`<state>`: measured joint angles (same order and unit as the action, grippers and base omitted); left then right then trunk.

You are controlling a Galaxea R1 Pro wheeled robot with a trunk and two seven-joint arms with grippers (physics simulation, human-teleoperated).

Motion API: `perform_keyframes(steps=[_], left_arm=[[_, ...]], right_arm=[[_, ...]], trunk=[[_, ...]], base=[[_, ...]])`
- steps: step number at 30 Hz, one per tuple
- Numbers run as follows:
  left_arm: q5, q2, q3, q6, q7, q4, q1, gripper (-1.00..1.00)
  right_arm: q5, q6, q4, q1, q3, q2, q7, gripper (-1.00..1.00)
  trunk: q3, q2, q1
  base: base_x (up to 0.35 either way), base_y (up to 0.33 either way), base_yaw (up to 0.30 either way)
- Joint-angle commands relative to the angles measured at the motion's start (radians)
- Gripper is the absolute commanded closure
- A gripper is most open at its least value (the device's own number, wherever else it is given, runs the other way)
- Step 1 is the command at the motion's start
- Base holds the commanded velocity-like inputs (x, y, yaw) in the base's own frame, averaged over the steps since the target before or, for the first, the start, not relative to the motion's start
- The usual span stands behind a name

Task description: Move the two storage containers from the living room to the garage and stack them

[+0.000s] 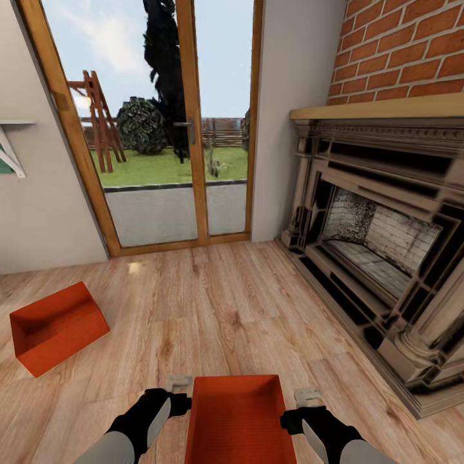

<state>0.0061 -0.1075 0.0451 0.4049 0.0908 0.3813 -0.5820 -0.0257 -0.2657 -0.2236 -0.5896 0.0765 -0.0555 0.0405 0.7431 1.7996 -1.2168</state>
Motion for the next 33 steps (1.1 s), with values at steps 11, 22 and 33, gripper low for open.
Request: perform_keyframes(steps=[11, 22, 33], left_arm=[[0.002, -0.003, 0.005, -0.099, 0.003, -0.011, -0.031, -1.0], [0.003, -0.002, 0.006, -0.106, 0.004, -0.01, -0.033, -1.0], [0.002, -0.002, 0.006, -0.106, 0.004, -0.01, -0.033, -1.0]], right_arm=[[-0.002, -0.005, -0.003, 0.0, 0.007, 0.0, 0.004, -1.0], [-0.002, -0.004, -0.003, -0.001, 0.008, 0.0, 0.004, -1.0], [-0.002, -0.004, -0.003, -0.001, 0.007, 0.0, 0.004, -1.0]], trunk=[[0.001, 0.0, 0.0], [0.001, 0.0, 0.0], [0.001, 0.0, 0.0]], base=[[0.0, 0.0, 0.0], [0.0, 0.0, 0.0], [0.0, 0.0, 0.0]])
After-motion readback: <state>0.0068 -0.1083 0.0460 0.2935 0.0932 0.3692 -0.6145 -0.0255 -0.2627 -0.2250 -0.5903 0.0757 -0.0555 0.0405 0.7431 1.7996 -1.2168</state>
